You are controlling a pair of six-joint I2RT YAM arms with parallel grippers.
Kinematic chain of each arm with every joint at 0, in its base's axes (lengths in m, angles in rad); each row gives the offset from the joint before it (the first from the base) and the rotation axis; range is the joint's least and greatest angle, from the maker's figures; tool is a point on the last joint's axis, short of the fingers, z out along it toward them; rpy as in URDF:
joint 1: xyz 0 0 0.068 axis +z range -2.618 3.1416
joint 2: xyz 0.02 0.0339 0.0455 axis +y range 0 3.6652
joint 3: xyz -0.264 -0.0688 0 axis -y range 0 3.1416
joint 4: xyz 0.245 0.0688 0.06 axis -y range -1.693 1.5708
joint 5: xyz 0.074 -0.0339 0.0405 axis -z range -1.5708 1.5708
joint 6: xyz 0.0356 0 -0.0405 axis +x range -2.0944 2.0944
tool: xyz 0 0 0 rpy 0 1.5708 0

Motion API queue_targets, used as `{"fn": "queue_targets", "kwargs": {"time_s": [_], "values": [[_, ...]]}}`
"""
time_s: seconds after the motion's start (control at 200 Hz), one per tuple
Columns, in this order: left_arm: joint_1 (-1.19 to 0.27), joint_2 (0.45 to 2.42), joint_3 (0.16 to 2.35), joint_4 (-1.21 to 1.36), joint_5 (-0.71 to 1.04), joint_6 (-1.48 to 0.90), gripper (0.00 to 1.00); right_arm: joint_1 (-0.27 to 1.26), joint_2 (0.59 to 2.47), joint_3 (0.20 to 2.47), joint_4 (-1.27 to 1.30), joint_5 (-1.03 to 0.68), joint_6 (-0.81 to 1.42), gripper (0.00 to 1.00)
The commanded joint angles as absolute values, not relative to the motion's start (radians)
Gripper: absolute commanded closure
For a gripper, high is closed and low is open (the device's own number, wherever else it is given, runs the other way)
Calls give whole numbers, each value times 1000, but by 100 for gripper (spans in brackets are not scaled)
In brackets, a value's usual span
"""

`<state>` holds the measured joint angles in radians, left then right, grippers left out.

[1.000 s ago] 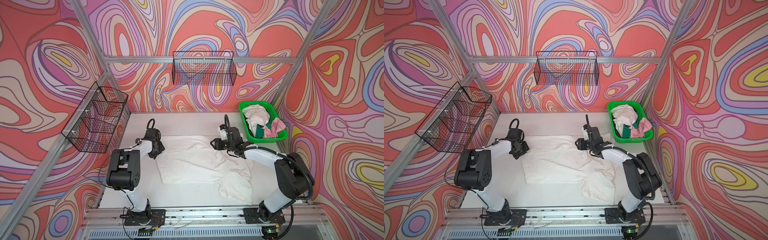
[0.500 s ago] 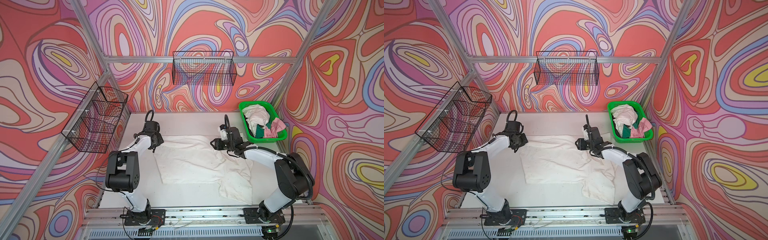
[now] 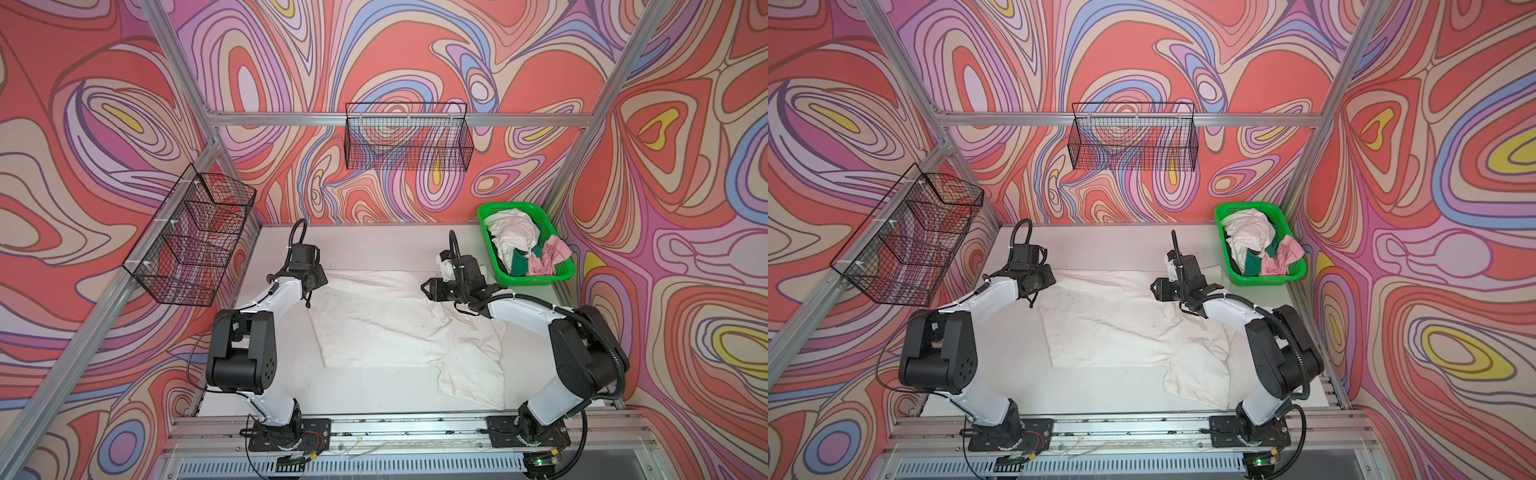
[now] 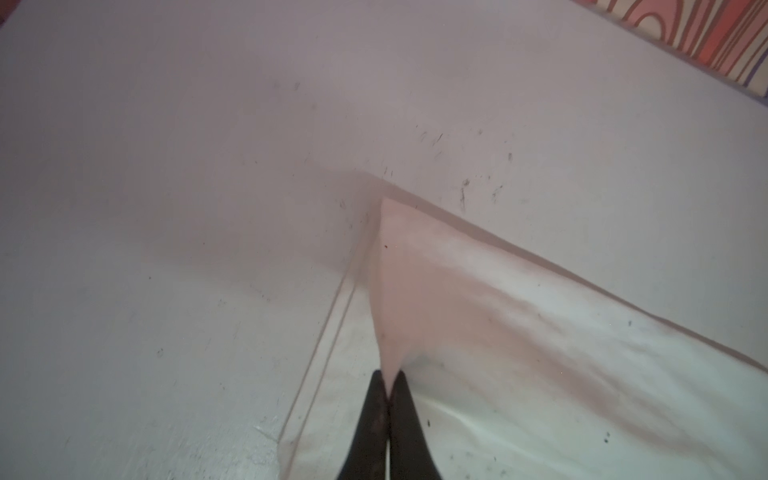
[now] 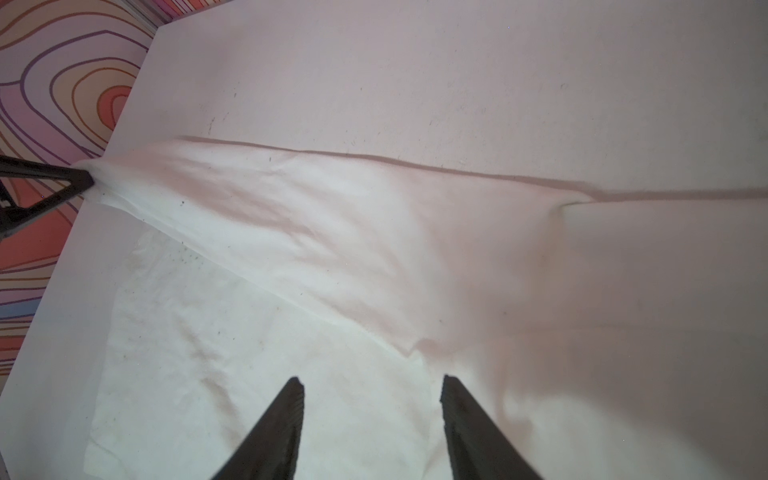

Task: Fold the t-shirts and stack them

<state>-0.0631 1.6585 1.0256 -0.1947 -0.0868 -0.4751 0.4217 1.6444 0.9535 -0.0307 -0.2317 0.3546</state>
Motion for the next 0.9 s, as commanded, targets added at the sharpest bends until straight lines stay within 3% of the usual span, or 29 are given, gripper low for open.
{"fn": "queue_targets", "kwargs": {"time_s": [0.0,0.23,0.571,0.656,0.696,0.896], "values": [[-64,1668,974,-160,-115,-537,100,420,1653,963,-45,-201,364,44],[-58,1702,981,-178,-120,-570,100,393,1653,967,-98,-143,383,44],[-41,1619,988,-239,-137,-610,35,272,1638,957,-134,-129,438,43],[-43,1581,1013,-277,-120,-617,28,263,1644,963,-137,-105,445,42],[-42,1565,1026,-299,-116,-624,20,257,1646,966,-137,-95,450,42],[-84,1569,1098,-310,-54,-674,12,215,1678,995,-136,-28,474,42]]}}
